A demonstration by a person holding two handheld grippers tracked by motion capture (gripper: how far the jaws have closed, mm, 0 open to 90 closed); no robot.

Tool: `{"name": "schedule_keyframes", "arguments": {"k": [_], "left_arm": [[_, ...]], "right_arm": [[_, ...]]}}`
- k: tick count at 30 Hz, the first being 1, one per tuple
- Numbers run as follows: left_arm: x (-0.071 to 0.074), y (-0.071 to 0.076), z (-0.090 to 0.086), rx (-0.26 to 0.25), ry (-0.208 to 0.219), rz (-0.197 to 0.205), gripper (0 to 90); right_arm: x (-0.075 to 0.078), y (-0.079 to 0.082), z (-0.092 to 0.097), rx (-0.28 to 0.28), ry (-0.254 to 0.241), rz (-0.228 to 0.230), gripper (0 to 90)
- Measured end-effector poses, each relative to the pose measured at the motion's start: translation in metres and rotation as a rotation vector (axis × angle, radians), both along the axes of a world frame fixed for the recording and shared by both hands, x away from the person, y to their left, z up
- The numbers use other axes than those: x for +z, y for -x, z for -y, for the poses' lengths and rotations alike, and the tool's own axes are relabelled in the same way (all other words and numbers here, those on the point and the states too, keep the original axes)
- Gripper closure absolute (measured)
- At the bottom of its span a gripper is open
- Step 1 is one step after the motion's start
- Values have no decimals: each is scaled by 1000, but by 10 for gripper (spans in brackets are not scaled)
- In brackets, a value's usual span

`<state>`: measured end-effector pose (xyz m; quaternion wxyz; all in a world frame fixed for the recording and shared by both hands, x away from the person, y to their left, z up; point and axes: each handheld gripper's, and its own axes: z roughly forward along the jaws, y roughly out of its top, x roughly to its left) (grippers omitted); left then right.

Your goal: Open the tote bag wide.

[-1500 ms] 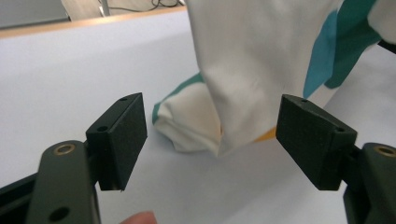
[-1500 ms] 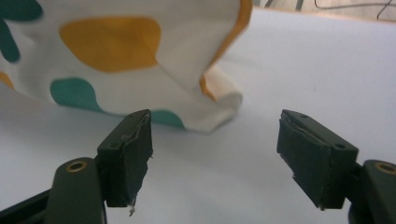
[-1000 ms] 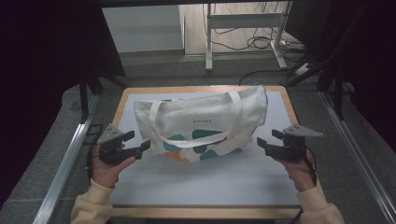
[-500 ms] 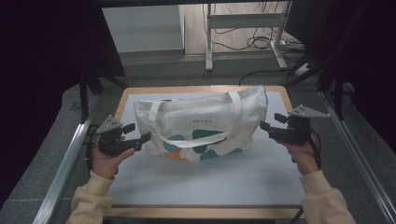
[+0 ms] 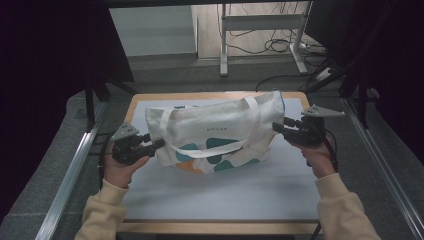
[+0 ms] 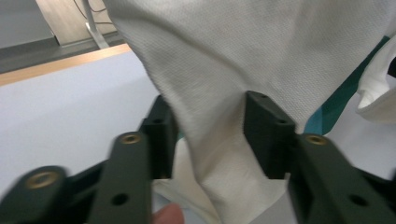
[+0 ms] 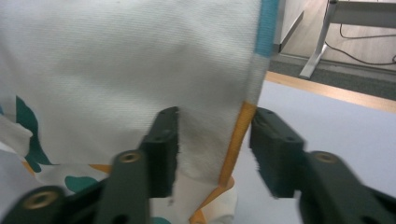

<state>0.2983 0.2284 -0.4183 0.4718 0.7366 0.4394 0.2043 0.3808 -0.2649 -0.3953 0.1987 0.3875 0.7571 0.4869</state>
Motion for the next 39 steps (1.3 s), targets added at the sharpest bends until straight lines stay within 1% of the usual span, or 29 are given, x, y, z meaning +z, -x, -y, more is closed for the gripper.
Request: {"name": "schedule_keyframes", "arguments": {"k": [1,2,3,5,8,11,12,15,17,21,28,35,38,39], "left_arm": [[0,0,-1,-1,-5,2,635],[-1,1,-1,-1,-3,4,703],[-1,1,-2,-5,3,3,703],[-1,1,-2,-14,11,1,749],[-1,3,-2,-21,15,4,795],[-1,4,-3,-24,20,9,807],[-2,5,-3,-25,22,10,812],[-3,7,-4,-28,27,15,816],[-3,8,-5,-34,24,19,818],[-6,12,-4,-38,24,21,819],[-7,15,-4,-40,26,22,823],[-11,24,-6,-50,27,34,826],[-15,28,-6,-56,29,36,827],[-17,29,-5,-58,27,34,827]], "right_arm": [[0,1,-1,-3,12,9,611],[1,2,-2,-12,34,21,677],[1,2,-2,-12,34,21,677],[0,3,-3,-24,45,30,757],[0,5,-2,-26,37,42,818],[0,6,-2,-31,34,50,834],[0,8,-3,-32,42,61,841],[0,10,-3,-33,44,74,847],[-1,13,-3,-32,44,81,849],[-6,19,-1,-27,48,94,852],[-8,23,-1,-24,49,99,852],[-15,32,3,-14,31,109,854],[-18,35,4,-11,32,109,855],[-21,37,5,-6,37,106,855]]}}
